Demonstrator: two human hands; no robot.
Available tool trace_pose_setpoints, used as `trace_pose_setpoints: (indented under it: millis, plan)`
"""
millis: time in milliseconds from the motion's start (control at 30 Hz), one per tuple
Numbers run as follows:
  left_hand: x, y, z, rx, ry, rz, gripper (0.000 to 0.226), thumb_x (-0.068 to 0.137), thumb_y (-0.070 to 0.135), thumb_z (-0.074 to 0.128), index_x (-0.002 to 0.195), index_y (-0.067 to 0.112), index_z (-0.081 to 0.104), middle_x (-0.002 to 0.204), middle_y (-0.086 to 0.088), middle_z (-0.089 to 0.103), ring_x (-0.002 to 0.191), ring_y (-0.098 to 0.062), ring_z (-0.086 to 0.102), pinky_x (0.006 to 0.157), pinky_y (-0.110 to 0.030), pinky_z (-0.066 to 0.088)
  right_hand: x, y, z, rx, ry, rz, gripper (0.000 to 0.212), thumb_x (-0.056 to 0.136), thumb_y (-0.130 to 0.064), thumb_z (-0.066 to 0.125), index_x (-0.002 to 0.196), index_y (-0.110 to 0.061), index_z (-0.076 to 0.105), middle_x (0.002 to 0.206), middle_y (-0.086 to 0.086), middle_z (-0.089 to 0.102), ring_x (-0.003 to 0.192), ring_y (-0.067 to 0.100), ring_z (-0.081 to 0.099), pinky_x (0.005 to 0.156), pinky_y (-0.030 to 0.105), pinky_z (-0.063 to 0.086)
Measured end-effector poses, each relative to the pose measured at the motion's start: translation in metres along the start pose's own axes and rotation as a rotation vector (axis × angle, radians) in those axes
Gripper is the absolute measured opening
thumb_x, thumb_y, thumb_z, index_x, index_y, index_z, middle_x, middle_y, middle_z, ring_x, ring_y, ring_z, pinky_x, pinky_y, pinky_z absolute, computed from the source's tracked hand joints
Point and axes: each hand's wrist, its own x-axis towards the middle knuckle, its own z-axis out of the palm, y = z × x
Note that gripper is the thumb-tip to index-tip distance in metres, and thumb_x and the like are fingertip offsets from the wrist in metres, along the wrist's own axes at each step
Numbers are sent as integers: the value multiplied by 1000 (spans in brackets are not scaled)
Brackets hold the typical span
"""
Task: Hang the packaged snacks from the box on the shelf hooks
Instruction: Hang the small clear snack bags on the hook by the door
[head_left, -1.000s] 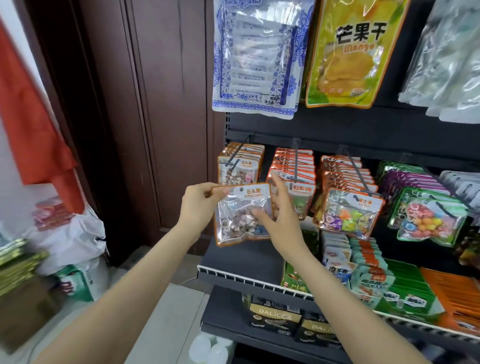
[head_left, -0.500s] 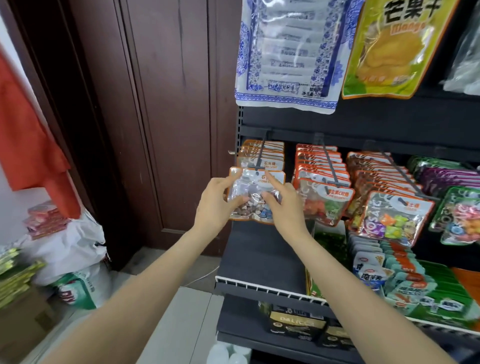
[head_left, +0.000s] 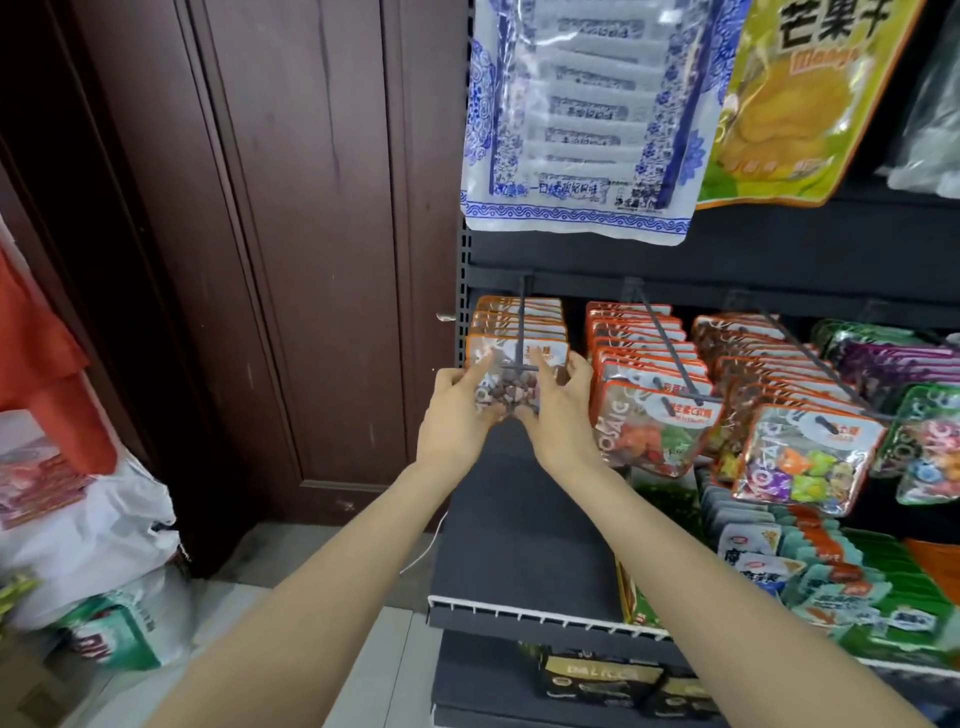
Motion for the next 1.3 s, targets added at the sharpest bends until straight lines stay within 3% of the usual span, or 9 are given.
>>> trace_pose_setpoints:
  millis: [67, 233, 367, 433, 600, 867, 1067, 1167, 1300]
  plan:
    - [2, 1, 3, 14, 1, -3, 55, 89, 21, 62, 140, 27, 41, 130, -4, 40, 107, -19, 52, 82, -25, 41, 4, 1, 3, 35, 22, 38, 59, 90, -10, 58, 143, -5, 32, 151, 15, 19, 139, 26, 21, 104, 10, 11]
    - [-10, 7, 3, 169, 49, -36, 49, 91, 22, 60, 137, 25, 43, 148, -7, 24, 129, -25, 40, 89, -36, 45, -6, -3, -2, -13, 19, -11, 65, 90, -7, 57, 147, -13, 25, 155, 13, 6, 142, 18, 9, 109, 12, 3]
    - [-44, 19, 11, 277, 166, 80, 35, 90, 17, 58, 125, 16, 54, 132, -7, 42, 119, -24, 43, 88, -36, 46, -45, -2, -30, 67, -23, -97, 51, 93, -7, 52, 141, -16, 37, 142, 4, 32, 130, 16, 37, 107, 25, 32]
    - [-73, 29, 26, 189, 107, 123, 28, 91, 16, 55, 120, 16, 57, 119, -4, 53, 108, -21, 52, 82, -36, 49, -78, 10, -49, 74, -70, -77, 42, 95, -9, 48, 135, -17, 41, 129, 2, 47, 114, 16, 51, 94, 32, 47]
    - [-170, 64, 96, 68, -101, 84, 13, 92, 23, 56, 101, 19, 62, 89, 4, 66, 79, -13, 62, 66, -34, 52, -177, 85, -94, -32, -199, 59, 34, 94, -16, 49, 128, -20, 42, 108, -1, 58, 95, 16, 58, 76, 36, 51]
    - [-319, 153, 239, -50, -477, 13, 15, 92, 17, 54, 102, 13, 64, 92, -2, 68, 81, -16, 62, 69, -28, 49, -343, 250, -168, -217, -600, 412, 13, 92, -17, 49, 102, -16, 57, 103, 11, 64, 97, 31, 61, 69, 35, 47]
    - [-393, 195, 326, 125, -847, -36, 23, 94, 14, 49, 114, 10, 61, 109, -8, 63, 102, -24, 61, 91, -39, 49, -440, 346, -193, -256, -756, 670, 31, 88, -15, 54, 118, -9, 59, 113, 19, 65, 108, 33, 61, 85, 36, 47]
    - [-420, 195, 349, 374, -1141, -17, 22, 92, 16, 55, 108, 5, 62, 111, -12, 63, 103, -29, 61, 84, -35, 51, -470, 373, -191, -151, -895, 712, 62, 79, -19, 68, 136, -15, 44, 117, 11, 62, 109, 26, 58, 89, 31, 47]
    - [-447, 180, 369, 589, -1383, 61, 62, 76, 33, 76, 128, 10, 50, 133, -10, 49, 119, -27, 50, 99, -36, 43, -490, 395, -188, -153, -1083, 653, 106, 72, -29, 79, 151, -22, 9, 154, 12, 19, 142, 29, 19, 113, 33, 22]
